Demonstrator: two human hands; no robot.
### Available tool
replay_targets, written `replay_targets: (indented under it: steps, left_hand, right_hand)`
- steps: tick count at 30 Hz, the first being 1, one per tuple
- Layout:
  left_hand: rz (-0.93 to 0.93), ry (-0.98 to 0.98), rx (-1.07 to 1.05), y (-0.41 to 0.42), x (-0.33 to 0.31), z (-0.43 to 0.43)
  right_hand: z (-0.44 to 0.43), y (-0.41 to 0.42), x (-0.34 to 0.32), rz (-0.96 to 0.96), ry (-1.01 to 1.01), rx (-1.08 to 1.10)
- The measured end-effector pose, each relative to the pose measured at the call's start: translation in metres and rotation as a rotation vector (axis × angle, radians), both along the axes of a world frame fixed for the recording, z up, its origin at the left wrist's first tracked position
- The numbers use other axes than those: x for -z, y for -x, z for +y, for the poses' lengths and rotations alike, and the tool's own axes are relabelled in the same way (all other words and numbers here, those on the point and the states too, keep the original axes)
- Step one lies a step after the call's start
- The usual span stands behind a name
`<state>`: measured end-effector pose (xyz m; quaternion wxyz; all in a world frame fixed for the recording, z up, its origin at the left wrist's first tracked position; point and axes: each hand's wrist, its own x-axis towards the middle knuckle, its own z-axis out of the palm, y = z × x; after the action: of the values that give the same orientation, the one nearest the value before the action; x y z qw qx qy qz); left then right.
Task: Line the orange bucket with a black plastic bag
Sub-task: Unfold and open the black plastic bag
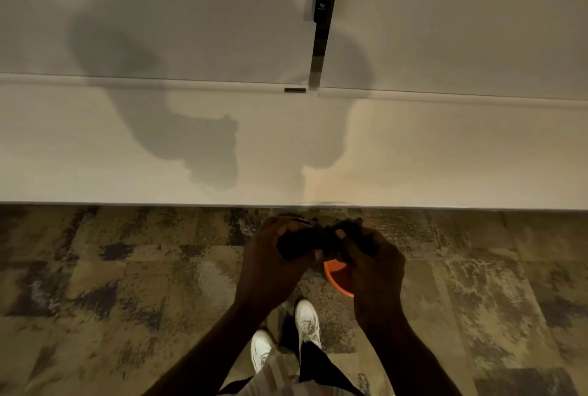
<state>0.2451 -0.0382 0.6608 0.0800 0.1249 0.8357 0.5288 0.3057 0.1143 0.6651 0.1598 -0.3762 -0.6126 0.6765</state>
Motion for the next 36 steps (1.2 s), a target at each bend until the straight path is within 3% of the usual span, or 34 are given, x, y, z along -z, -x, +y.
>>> replay_targets:
  steps: [6,12,15,18,23,26,30,32,36]
  left_hand:
    - [-0.185,0.045,-0.211,0.0,0.006,-0.009]
    - [-0.174,0.228,-0.179,-0.005,0.009,-0.005]
    - [-0.029,0.299,-0.165,-0.011,0.011,-0.001]
    - [0.218,0.337,-0.129,-0.012,0.007,0.006]
    - [0.172,0.35,0.001,0.005,0.007,0.012]
    - [-0.029,0.243,-0.155,0.013,-0.003,0.017]
    - [-0.471,-0.002,-0.267,0.029,0.003,0.018]
    - [-0.525,-0.079,-0.288,0.031,0.004,0.021]
    - [-0.426,-0.073,-0.312,0.032,-0.016,0.031]
  right_hand:
    - [0.016,-0.001,-0.001,0.007,-0.024,0.092]
    - [0.031,-0.001,-0.003,0.151,0.131,0.1]
    - [0.038,-0.003,-0.005,0.254,0.343,-0.058]
    - [0.04,-0.005,-0.005,0.278,0.4,-0.223]
    - [0.04,-0.007,-0.006,0.339,0.416,-0.357]
    - [0.044,-0.011,-0.015,0.248,0.295,-0.297]
    - [0.042,-0.017,-0.012,0.011,-0.043,-0.188]
    - [0.038,-0.019,-0.011,0.053,-0.094,-0.235]
    - [0.042,-0.018,-0.006,0.061,-0.156,-0.478]
